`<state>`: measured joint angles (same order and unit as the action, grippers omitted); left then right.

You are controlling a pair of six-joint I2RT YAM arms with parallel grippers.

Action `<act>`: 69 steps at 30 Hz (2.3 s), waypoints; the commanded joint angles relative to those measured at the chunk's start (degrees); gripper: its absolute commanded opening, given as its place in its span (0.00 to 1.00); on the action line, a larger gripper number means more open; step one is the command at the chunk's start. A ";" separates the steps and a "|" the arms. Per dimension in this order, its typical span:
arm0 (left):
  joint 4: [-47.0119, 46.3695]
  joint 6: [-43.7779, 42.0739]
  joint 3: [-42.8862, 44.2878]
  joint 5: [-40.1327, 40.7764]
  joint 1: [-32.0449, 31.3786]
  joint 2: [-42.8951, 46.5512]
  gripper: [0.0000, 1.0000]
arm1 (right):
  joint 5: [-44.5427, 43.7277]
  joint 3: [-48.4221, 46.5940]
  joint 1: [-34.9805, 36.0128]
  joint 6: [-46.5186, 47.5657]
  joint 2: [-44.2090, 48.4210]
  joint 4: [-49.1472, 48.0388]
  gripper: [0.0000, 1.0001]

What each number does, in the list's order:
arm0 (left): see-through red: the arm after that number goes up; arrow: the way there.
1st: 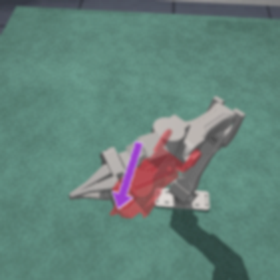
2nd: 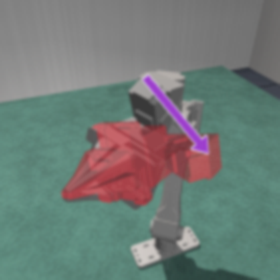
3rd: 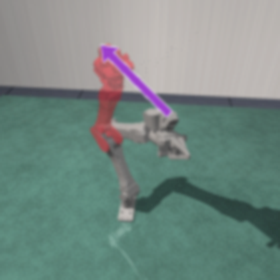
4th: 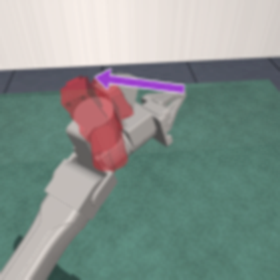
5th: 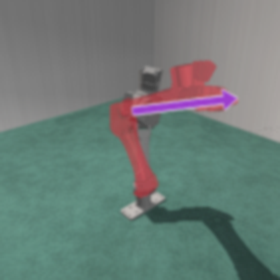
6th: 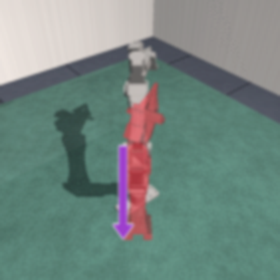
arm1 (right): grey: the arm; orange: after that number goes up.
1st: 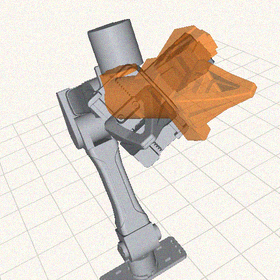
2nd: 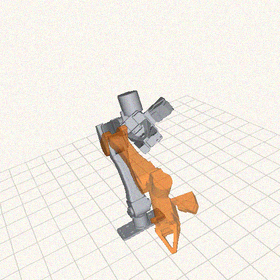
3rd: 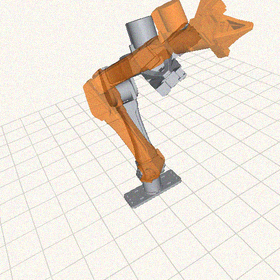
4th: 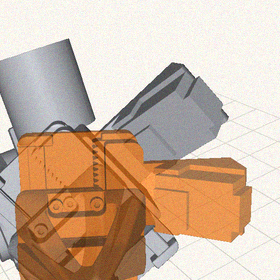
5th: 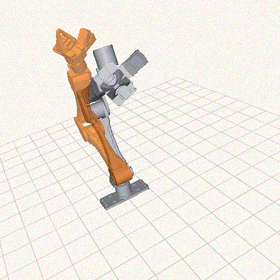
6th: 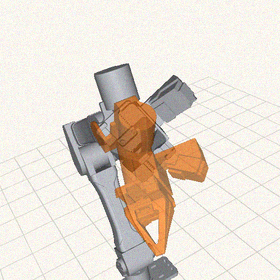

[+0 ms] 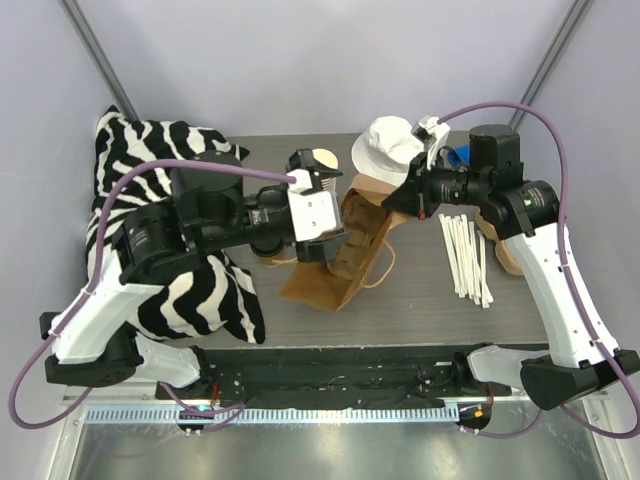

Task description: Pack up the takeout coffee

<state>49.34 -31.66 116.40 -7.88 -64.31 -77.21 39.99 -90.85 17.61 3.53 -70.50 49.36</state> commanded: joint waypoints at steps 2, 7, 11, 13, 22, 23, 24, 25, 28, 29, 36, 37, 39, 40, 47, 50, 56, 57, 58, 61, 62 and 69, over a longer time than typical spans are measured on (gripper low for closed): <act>-6.80 8.98 0.76 4.18 2.78 2.06 0.90 | 5.80 0.84 -0.03 -5.55 1.59 3.11 0.01; -6.45 19.69 -0.47 4.55 13.56 3.73 0.91 | 8.35 -2.56 -0.73 -8.70 0.19 3.11 0.01; -4.70 27.34 -3.36 -0.19 23.51 4.43 0.91 | 9.67 -4.51 -1.96 -10.91 -1.22 3.02 0.01; -4.17 30.68 -5.03 -3.44 29.21 4.79 0.91 | 9.67 -4.16 -2.22 -12.05 -1.57 3.11 0.01; 2.69 34.74 -15.13 -12.07 40.23 1.89 0.91 | -1.39 5.50 -2.84 -7.49 -3.50 4.16 0.01; 2.25 34.82 -16.54 -11.46 40.49 2.15 0.91 | -2.19 5.59 -2.93 -6.01 -3.77 4.34 0.01; 2.25 34.82 -18.90 -11.11 41.19 2.24 0.91 | -2.54 5.59 -3.36 -4.95 -4.03 4.60 0.01; 2.16 35.52 -19.97 -11.02 41.81 2.41 0.91 | -3.07 5.42 -3.63 -4.33 -4.90 5.38 0.01; 2.34 36.75 -22.87 -12.42 43.48 2.24 0.91 | -3.69 4.72 -5.99 -3.79 -5.96 7.93 0.01; 1.64 37.37 -23.84 -13.12 43.83 2.41 0.91 | -2.38 4.28 -6.87 -3.79 -6.05 8.72 0.01; -0.39 38.87 -28.33 -14.88 44.36 2.51 0.91 | 7.82 3.92 -15.93 1.73 -7.54 19.35 0.01; -0.39 38.69 -28.51 -14.88 44.28 2.42 0.91 | 8.09 4.01 -16.63 2.79 -7.81 21.02 0.01; -0.21 38.17 -28.86 -14.54 44.36 2.24 0.91 | 8.70 3.66 -18.38 5.51 -8.68 22.79 0.01; 0.14 37.99 -28.95 -14.01 44.36 2.33 0.91 | 8.44 3.23 -18.40 7.79 -9.04 24.45 0.01; 3.74 35.18 -28.77 -9.54 46.91 1.37 0.91 | 5.98 -7.47 -19.27 16.67 -13.43 32.63 0.01; 6.20 33.07 -29.21 -7.51 48.14 0.40 0.95 | 5.45 -12.84 -19.28 20.44 -15.63 36.85 0.01; 7.88 31.92 -33.08 -9.87 51.21 0.39 1.00 | 5.09 -11.37 -18.84 25.21 -15.54 36.77 0.01; 7.79 31.92 -33.43 -10.22 51.31 0.39 1.00 | 5.54 -11.11 -18.84 25.99 -15.98 36.77 0.01; 7.70 30.44 -33.78 -10.49 51.39 0.31 1.00 | 5.89 -10.93 -18.75 26.44 -16.25 36.77 0.01; 8.14 29.82 -33.96 -10.23 51.39 -0.05 1.00 | 5.63 -10.93 -18.57 26.09 -17.48 35.11 0.10; 7.96 29.29 -34.31 -9.88 51.39 -0.05 1.00 | 5.28 -11.36 -18.49 25.48 -17.74 34.40 0.16; 9.81 27.97 -31.76 -2.85 51.57 -5.84 1.00 | 3.08 -12.77 -17.96 18.89 -17.39 26.58 0.55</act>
<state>58.17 -2.02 82.48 -15.20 -13.06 -79.64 44.25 -101.58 -0.84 25.36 -88.92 77.30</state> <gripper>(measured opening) 0.995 0.510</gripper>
